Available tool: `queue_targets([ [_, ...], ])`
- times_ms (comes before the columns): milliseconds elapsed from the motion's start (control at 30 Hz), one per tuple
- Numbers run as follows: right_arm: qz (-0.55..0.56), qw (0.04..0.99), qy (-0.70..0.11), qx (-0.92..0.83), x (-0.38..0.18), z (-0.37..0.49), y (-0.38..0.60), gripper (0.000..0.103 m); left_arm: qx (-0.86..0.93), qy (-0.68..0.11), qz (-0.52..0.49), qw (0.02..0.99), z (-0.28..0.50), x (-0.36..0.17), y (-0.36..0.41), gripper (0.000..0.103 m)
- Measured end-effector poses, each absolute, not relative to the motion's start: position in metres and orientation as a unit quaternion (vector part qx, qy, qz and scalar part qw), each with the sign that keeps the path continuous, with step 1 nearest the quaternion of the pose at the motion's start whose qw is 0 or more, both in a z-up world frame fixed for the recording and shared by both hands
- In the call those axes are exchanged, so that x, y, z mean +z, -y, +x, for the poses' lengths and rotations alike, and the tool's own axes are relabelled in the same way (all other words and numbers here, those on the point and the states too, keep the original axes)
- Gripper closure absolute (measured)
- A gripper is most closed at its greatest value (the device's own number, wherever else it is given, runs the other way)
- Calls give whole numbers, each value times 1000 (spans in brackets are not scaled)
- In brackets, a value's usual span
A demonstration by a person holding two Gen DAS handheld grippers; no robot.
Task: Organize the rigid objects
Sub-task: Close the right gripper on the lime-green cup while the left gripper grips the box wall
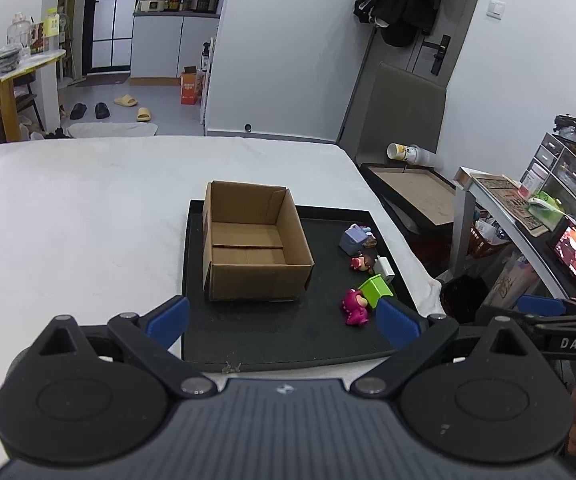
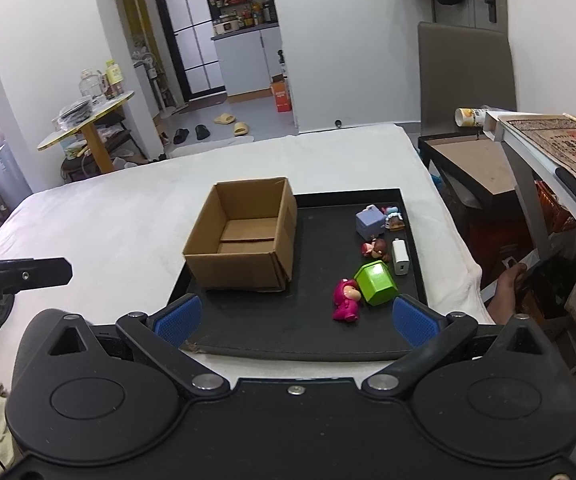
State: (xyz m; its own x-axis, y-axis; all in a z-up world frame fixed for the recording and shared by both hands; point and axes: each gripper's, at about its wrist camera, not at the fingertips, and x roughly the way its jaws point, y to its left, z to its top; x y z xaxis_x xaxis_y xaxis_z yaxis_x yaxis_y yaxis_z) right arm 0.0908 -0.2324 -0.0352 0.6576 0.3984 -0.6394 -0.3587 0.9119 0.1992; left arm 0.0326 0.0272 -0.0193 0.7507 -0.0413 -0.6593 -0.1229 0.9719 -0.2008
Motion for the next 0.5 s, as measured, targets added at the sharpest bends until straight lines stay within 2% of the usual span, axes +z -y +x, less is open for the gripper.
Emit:
queue_targets([
  [500,43,917,-356,173,-58,133,242,0,44,-396,-161,903,79,-58,-59,4],
])
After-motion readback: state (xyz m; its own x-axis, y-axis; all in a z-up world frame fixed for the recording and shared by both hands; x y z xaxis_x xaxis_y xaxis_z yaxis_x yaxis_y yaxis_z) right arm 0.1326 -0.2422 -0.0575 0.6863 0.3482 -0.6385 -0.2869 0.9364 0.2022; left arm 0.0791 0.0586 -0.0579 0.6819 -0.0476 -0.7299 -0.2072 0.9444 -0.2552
